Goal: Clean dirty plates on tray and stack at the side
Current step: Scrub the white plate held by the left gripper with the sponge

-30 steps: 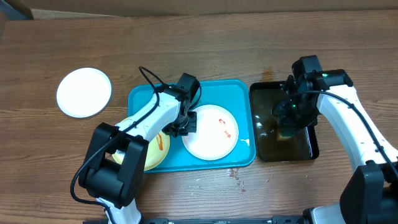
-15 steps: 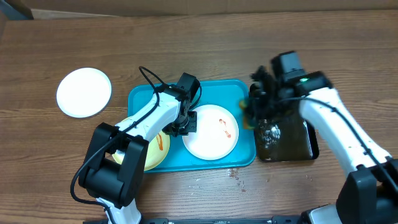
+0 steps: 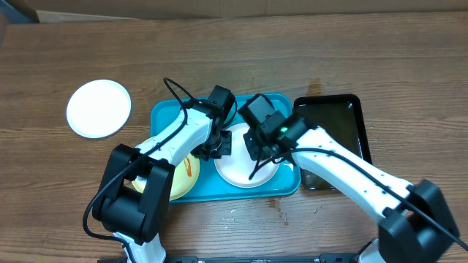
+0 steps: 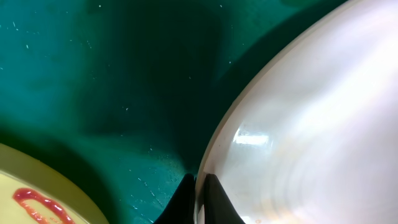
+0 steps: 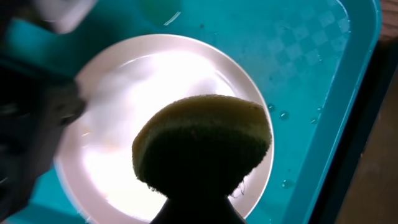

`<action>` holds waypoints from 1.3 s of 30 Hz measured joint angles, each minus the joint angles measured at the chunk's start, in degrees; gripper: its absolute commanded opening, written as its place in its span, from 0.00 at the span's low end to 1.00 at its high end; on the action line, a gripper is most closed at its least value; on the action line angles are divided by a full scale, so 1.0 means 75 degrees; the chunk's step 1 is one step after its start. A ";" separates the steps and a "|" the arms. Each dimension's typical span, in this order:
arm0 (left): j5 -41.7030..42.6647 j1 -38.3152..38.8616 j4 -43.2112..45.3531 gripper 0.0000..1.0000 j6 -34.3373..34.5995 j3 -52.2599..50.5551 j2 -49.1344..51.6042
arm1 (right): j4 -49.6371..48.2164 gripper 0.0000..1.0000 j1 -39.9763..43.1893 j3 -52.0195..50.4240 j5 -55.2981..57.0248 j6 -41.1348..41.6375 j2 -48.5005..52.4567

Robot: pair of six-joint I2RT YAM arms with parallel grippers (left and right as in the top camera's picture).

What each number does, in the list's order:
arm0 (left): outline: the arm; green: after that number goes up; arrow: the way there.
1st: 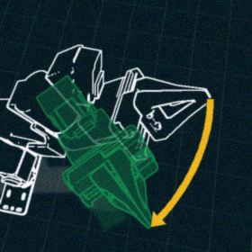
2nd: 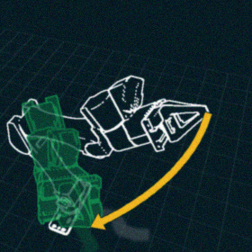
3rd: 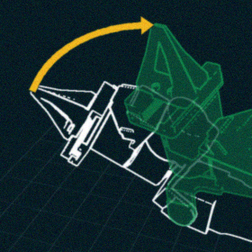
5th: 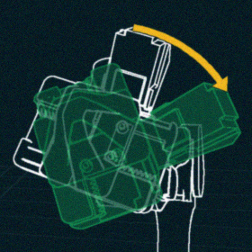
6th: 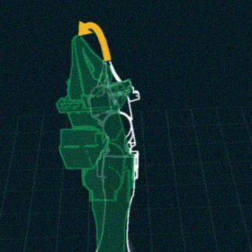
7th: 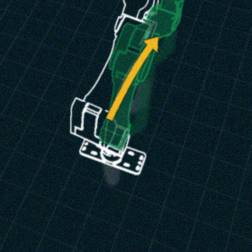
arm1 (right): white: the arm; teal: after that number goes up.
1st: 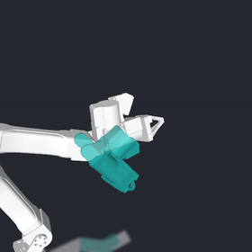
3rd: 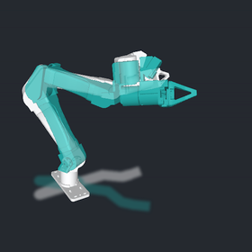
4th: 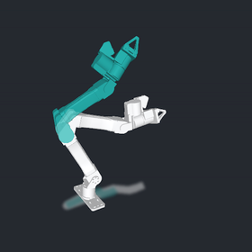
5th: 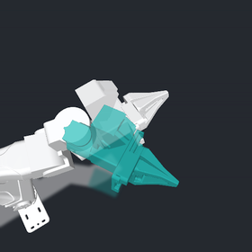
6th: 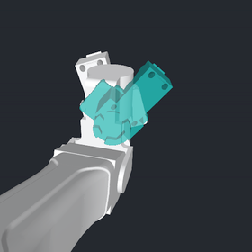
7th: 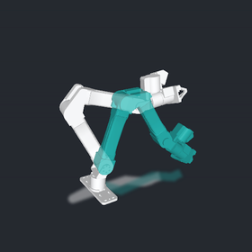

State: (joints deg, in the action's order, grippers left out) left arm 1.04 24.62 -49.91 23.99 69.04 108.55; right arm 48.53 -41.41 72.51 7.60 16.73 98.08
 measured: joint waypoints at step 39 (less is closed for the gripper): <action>0.0000 0.0000 0.0006 0.04 -0.0020 0.0000 0.0000 | -0.0382 0.34 0.0017 -0.0090 0.0985 0.0283 0.1003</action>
State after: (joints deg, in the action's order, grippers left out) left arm 1.04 24.62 -49.87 23.83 69.04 108.55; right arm 45.67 -41.28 71.83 14.98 18.85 105.60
